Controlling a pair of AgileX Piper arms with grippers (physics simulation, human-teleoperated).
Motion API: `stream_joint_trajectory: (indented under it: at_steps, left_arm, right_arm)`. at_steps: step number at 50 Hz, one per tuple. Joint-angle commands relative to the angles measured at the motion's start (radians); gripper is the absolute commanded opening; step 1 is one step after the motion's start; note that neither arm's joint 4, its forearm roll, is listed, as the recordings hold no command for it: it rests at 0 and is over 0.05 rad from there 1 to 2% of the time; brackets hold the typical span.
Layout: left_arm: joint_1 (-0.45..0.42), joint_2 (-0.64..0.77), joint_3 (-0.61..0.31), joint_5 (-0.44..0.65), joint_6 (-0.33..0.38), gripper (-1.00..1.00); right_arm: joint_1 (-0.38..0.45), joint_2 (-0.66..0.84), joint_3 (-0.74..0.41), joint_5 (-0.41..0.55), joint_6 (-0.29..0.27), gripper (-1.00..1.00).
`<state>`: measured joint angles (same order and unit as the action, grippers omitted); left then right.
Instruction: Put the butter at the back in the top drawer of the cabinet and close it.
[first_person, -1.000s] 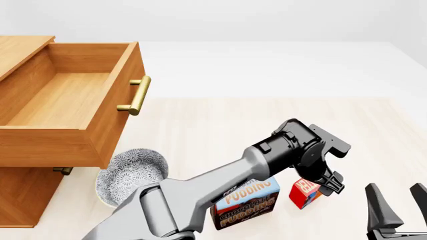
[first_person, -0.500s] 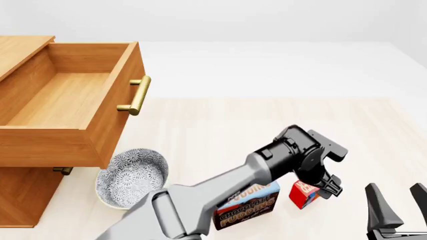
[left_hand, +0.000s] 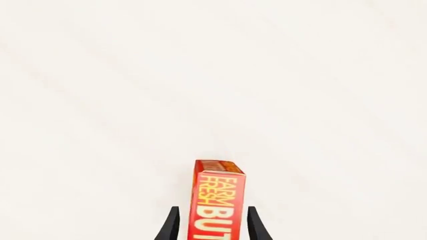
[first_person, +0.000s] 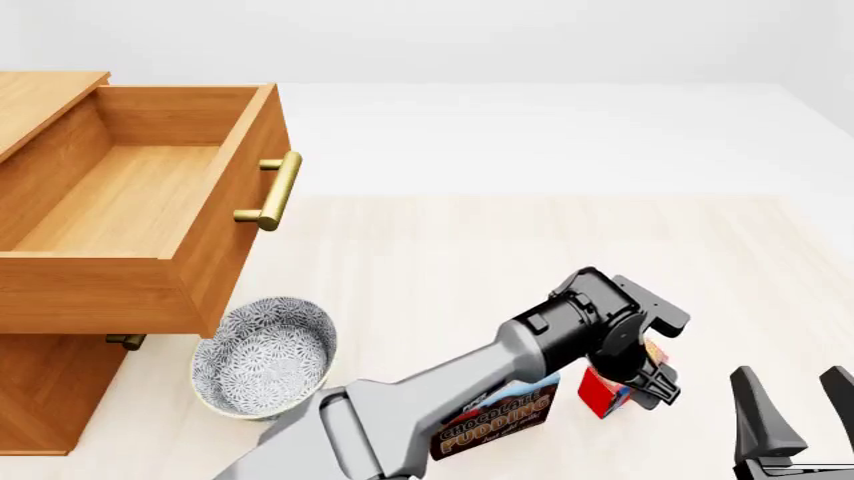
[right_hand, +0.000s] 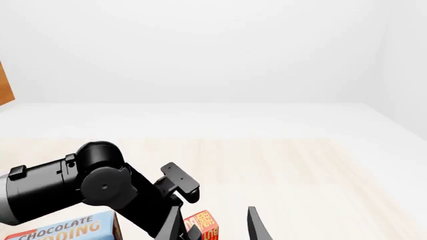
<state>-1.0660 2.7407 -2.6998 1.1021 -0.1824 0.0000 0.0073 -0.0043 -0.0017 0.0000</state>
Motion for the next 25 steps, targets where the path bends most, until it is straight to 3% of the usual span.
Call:
stream_joint_trajectory:
  at_steps: [1, 2, 25]
  left_arm:
    - [-0.004, 0.003, 0.025, -0.019, -0.008, 1.0]
    - [-0.002, 0.001, 0.028, -0.021, -0.006, -1.0]
    - [-0.017, -0.147, 0.182, -0.122, 0.002, -1.0]
  right_arm:
    - [0.0, 0.0, 0.0, 0.0, 0.0, 1.0]
    - [0.0, 0.0, 0.0, 0.0, 0.0, 1.0]
    - [0.0, 0.0, 0.0, 0.0, 0.0, 1.0]
